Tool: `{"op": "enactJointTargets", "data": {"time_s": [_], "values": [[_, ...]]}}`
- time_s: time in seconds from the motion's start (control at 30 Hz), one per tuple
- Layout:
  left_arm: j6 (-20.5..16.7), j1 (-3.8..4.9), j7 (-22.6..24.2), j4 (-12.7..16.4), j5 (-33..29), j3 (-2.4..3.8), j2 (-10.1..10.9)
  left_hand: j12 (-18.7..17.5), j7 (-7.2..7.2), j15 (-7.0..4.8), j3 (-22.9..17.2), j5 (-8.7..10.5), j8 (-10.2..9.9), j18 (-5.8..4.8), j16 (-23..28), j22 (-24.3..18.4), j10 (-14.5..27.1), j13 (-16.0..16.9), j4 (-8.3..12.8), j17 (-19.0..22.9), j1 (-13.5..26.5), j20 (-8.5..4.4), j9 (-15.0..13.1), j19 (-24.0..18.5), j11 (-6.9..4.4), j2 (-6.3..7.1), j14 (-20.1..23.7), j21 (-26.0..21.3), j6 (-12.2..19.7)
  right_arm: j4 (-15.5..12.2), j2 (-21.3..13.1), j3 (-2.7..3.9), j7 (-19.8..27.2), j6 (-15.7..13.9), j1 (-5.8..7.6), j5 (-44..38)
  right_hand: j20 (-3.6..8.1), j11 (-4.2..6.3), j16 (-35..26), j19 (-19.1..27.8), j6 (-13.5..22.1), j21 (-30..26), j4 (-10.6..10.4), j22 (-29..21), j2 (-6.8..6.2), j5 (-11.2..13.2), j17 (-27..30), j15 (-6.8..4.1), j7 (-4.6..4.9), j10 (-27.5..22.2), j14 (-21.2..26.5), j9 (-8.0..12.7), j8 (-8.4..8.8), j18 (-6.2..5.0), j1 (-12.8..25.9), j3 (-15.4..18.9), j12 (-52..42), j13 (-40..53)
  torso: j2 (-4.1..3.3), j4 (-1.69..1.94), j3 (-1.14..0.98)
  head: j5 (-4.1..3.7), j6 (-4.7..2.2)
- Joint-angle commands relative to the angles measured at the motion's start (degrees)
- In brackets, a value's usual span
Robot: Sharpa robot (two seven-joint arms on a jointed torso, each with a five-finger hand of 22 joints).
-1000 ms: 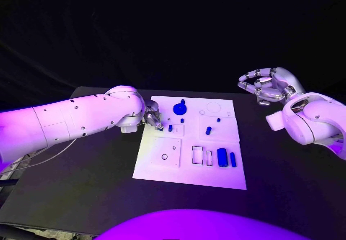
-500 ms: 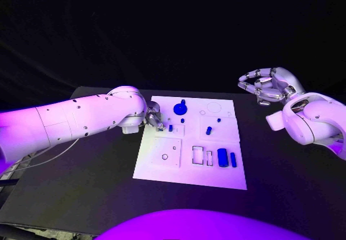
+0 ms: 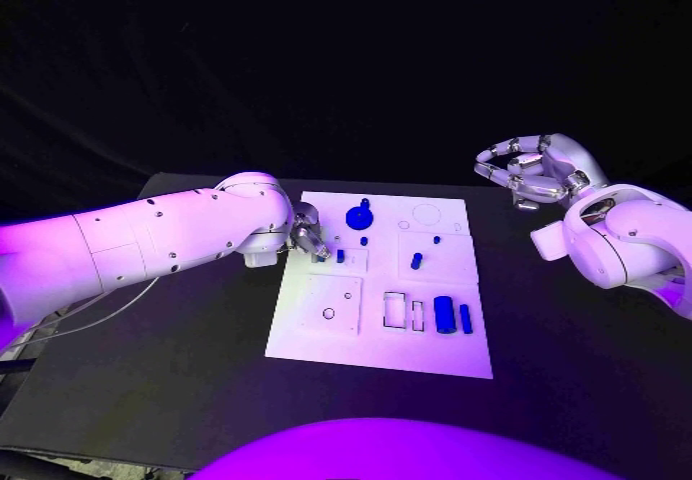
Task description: Assemble the parts on the task board
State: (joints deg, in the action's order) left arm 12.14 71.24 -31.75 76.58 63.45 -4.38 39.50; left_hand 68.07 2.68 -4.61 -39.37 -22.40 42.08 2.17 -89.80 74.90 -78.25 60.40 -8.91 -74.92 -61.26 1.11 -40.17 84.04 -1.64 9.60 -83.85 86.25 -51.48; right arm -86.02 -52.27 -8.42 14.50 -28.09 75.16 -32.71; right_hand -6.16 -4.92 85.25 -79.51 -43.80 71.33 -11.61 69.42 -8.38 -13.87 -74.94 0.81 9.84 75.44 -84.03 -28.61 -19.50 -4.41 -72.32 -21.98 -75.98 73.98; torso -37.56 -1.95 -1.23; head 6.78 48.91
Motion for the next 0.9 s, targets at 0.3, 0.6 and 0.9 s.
{"op": "enactJointTargets", "data": {"time_s": [0.3,0.6,0.9], "values": [[0.7,-0.24,-0.1,-0.6,-0.6,-0.14,-0.4,0.5,-0.57,-0.48,0.7,0.70,-0.7,-0.52,-0.2,8.0,-0.1,0.5,1.1,-15.1,2.8,-0.38,0.0,2.5,-0.31,0.58,-6.1,0.2,-0.4,-0.2,0.0,0.01,0.5,0.3,-0.02,-0.4,0.03,0.14,0.0,-0.3,0.3,0.0,-0.3,0.0,0.42,-0.2,-4.2,-0.51,-0.10,0.2,-3.1,-0.1,-0.23,-0.67,0.0,0.1,-0.1,-0.1,0.01,0.02,0.02,0.03,0.04],[1.2,-0.23,-0.1,-0.9,-0.6,-0.14,-0.4,0.6,-0.51,-0.48,7.1,0.91,-1.4,-0.53,-0.2,8.1,0.0,0.9,-2.7,-15.1,4.7,-0.41,0.1,2.5,-0.26,1.84,-6.1,0.2,-1.1,-0.2,0.0,0.01,0.5,0.3,-0.02,-0.4,0.04,0.14,-0.1,-0.3,0.3,-0.1,-0.3,-0.1,0.41,-0.2,-4.1,-0.51,-0.09,0.1,-3.1,-0.1,-0.23,-0.68,0.0,0.1,-0.1,-0.1,0.02,0.02,0.02,0.10,0.22],[0.3,-0.23,0.1,-0.9,-0.6,-0.05,-0.2,0.6,-0.51,-0.46,13.0,5.32,-2.2,-0.54,-0.2,8.1,0.0,1.2,-6.8,-15.1,4.1,-0.39,0.1,2.6,-0.23,2.17,-6.1,0.1,-1.6,-0.1,0.0,0.01,0.5,0.3,-0.02,-0.4,0.04,0.14,-0.1,-0.3,0.3,-0.1,-0.3,-0.1,0.41,-0.2,-4.1,-0.51,-0.09,0.1,-3.1,-0.1,-0.23,-0.68,0.0,0.1,-0.1,-0.1,0.05,0.01,0.01,0.07,0.29]]}}
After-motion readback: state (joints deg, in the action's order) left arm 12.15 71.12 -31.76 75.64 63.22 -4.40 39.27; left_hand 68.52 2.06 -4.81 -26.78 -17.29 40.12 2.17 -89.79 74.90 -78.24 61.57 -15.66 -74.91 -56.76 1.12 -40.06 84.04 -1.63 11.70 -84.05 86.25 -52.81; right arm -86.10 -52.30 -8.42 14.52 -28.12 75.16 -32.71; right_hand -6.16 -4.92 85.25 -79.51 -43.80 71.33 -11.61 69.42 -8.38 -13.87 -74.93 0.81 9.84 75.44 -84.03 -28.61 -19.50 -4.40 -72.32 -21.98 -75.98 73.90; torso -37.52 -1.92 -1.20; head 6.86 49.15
